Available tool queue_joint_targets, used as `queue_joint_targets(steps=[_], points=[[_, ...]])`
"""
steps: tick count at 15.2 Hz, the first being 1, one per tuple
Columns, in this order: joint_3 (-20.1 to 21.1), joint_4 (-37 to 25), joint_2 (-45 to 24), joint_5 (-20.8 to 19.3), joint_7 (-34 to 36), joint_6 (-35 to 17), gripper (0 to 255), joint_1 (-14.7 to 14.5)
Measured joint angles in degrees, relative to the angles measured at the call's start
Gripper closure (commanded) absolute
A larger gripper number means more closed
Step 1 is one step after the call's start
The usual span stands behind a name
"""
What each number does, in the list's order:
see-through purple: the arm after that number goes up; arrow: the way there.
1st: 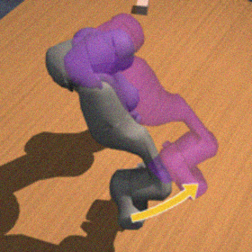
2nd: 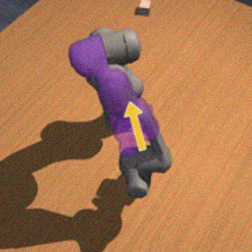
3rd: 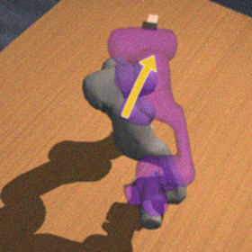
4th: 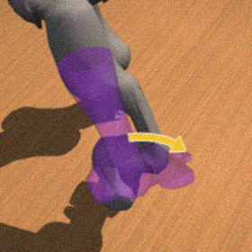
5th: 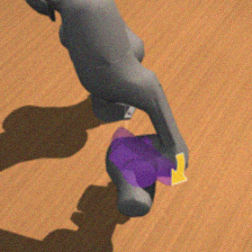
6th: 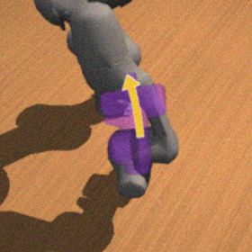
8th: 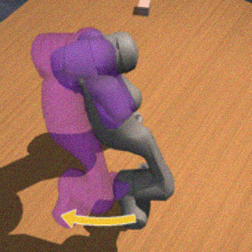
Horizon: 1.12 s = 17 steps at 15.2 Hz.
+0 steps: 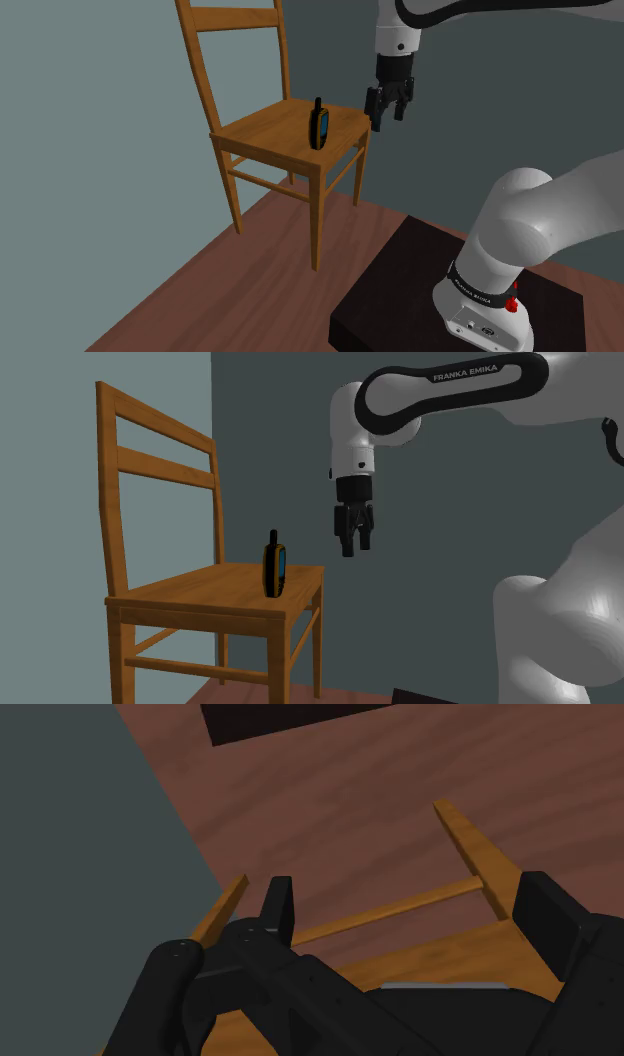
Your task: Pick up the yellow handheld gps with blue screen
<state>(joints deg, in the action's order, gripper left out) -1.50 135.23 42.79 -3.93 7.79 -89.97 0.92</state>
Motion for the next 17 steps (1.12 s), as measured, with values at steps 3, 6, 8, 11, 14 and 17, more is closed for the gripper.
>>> queue_joint_targets(steps=[3,6,8,11,14,17], points=[[0.47,-0.47,-1.15,-0.70,-0.69,-2.35,0,-0.49],[1.54,-2.79,-4.19,-2.30,-2.20,-7.07,0,-1.51],[2.47,-4.46,-6.33,-3.46,-3.06,-10.40,0,-2.20],[4.24,-6.44,-9.20,-5.25,-3.76,-15.49,0,-3.25],[5.62,-9.06,-11.87,-7.40,-4.95,-19.86,0,-3.96],[7.04,-11.49,-14.56,-9.73,-5.90,-24.25,0,-4.52]])
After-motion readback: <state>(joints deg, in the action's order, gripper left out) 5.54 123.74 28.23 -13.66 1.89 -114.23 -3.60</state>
